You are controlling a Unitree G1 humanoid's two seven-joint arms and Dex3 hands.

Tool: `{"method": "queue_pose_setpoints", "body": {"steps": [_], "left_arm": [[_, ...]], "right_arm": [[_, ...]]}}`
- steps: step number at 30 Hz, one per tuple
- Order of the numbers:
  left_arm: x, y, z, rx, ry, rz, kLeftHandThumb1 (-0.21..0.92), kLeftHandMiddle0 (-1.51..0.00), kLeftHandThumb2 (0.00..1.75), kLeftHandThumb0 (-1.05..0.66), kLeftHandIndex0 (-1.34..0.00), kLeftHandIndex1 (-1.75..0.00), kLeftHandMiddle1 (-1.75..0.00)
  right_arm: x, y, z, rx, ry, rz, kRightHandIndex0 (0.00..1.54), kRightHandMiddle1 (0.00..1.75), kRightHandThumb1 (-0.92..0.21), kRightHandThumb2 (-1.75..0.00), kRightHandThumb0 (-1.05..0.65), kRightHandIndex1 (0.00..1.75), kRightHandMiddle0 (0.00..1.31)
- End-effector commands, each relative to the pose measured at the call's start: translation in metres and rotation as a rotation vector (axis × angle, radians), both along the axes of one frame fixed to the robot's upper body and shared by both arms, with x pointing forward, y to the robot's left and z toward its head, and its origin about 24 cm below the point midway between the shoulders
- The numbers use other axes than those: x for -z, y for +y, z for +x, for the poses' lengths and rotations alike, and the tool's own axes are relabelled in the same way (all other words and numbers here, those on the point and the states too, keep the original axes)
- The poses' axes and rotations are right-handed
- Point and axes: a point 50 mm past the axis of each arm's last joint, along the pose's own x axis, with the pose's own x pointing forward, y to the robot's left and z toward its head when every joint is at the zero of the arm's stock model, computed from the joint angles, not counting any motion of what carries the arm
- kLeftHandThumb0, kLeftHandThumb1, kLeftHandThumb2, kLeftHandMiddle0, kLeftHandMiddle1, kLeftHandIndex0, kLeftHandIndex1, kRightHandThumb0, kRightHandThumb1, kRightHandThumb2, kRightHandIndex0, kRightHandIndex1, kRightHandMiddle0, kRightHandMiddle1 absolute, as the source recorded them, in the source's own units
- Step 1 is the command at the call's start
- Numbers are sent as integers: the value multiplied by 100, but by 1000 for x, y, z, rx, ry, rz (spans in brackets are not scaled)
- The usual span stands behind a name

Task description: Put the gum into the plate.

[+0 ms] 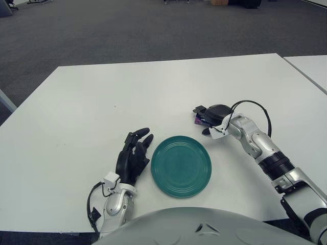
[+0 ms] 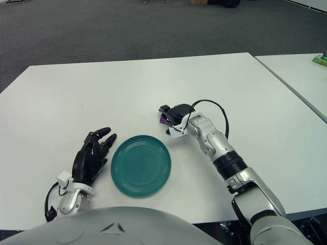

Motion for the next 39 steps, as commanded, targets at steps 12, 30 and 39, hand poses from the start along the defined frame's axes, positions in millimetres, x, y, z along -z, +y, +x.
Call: {"method": "queue_pose_setpoints", "body": {"steps": [12, 30, 39], "left_arm": [[-2, 3, 2, 4, -14, -9, 92, -48, 83, -93, -21, -102, -34], [-3, 3, 2, 7, -5, 0, 92, -50, 83, -93, -18, -101, -35], [-4, 4, 3, 2, -12, 1, 92, -49, 84, -93, -18, -101, -34]], "right_arm": [[10, -11, 10, 107, 101, -23, 38, 45, -92, -54, -77, 1, 0], [24, -2, 11, 244, -49, 173, 53, 158, -85, -60, -52, 147, 18], [28, 4, 4, 247, -137, 298, 80, 174, -64, -90, -41, 174, 37]]}}
